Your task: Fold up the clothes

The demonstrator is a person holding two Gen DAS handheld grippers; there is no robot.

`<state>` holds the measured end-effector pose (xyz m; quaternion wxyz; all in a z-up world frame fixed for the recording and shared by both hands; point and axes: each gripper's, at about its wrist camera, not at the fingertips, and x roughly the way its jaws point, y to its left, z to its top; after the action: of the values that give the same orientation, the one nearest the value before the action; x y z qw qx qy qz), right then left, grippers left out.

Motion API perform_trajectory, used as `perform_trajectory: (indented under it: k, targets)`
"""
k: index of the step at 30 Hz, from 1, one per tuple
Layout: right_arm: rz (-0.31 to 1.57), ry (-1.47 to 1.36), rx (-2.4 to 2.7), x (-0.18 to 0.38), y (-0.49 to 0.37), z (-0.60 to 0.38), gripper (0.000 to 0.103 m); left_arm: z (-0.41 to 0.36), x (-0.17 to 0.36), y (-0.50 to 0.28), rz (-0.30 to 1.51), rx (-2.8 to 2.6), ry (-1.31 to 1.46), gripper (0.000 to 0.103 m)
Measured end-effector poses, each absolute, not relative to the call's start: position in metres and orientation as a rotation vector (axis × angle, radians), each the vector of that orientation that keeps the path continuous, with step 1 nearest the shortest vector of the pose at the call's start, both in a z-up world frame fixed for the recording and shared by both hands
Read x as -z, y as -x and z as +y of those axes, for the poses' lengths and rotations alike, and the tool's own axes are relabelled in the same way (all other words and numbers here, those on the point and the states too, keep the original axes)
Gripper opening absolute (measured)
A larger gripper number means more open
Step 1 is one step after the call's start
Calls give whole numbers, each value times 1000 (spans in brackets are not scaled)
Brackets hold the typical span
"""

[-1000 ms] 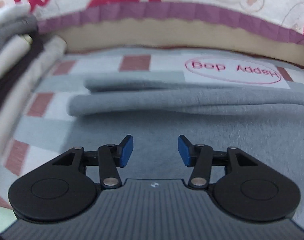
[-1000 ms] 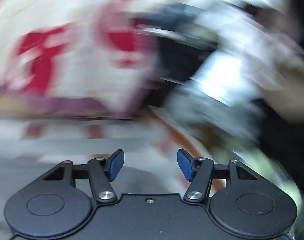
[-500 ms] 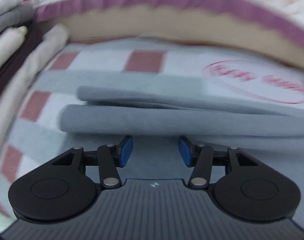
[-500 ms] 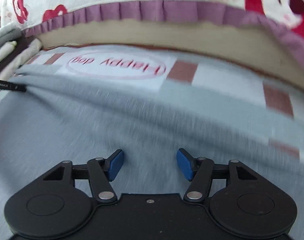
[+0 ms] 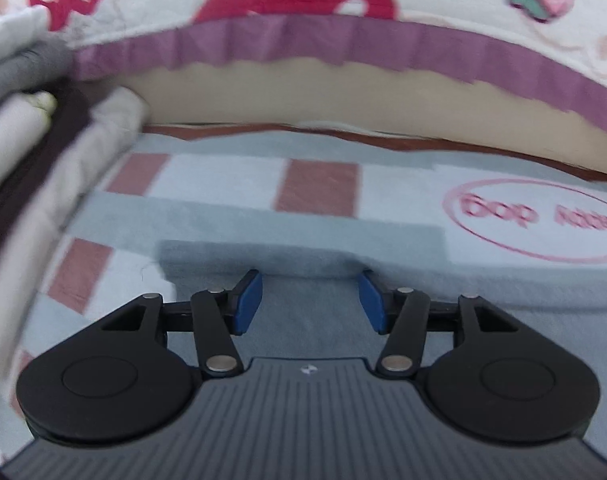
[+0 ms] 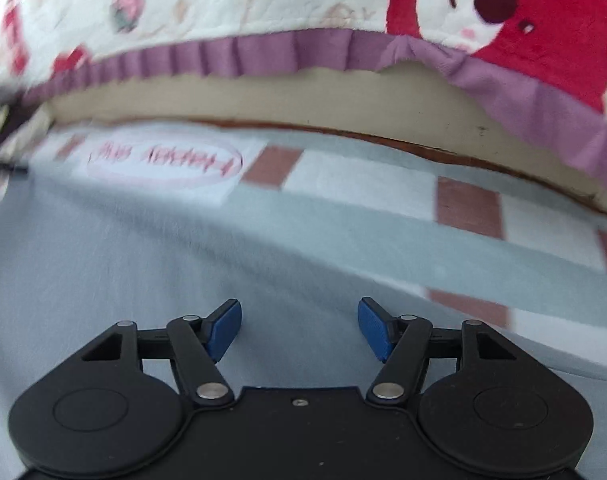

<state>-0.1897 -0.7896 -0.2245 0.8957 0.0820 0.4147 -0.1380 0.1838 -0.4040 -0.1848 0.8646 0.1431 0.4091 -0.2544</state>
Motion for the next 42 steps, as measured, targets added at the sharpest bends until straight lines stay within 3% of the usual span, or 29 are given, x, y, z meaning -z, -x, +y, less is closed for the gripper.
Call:
perform_trajectory:
  k: [6,9,11,12,13,15,18,20,24,27,30,32,34,38,42]
  targets:
    - [877,-153,374,237,227,-819,72,-418,193,-177,959,634,-193,65]
    - [874,-148,343,241,226,-824,81,-426,202,-182,991,587,-49,61]
    - [870,-117,333,243,224,-821,86,-438,205,-181,961,553,-97,51]
    - [863,-127,333,244,223,-822,89,-444,206,-181,945,536,-120,29]
    - [854,-137,328,245,222,-823,93,-450,208,-180,930,519,-144,16]
    - [835,-155,317,249,220,-826,96,-462,211,-180,904,491,-189,6]
    - [807,-131,310,250,216,-825,95,-475,211,-185,884,481,-247,1]
    - [790,-116,280,250,215,-823,86,-481,214,-187,863,478,-280,0]
    - [765,-98,267,244,215,-824,16,-497,220,-186,820,451,-325,0]
    - [753,-134,303,241,217,-832,6,-505,218,-184,799,431,-327,0]
    - [760,-73,421,237,222,-829,4,-509,209,-172,776,443,-337,5]
    - [798,56,565,229,227,-825,15,-509,200,-155,759,491,-377,11]
    - [827,45,571,218,240,-827,41,-506,190,-134,758,562,-403,36]
    - [765,-243,449,185,285,-817,45,-495,170,-71,734,763,-430,40]
    - [738,-434,277,172,326,-763,58,-494,163,5,740,1001,-522,42]
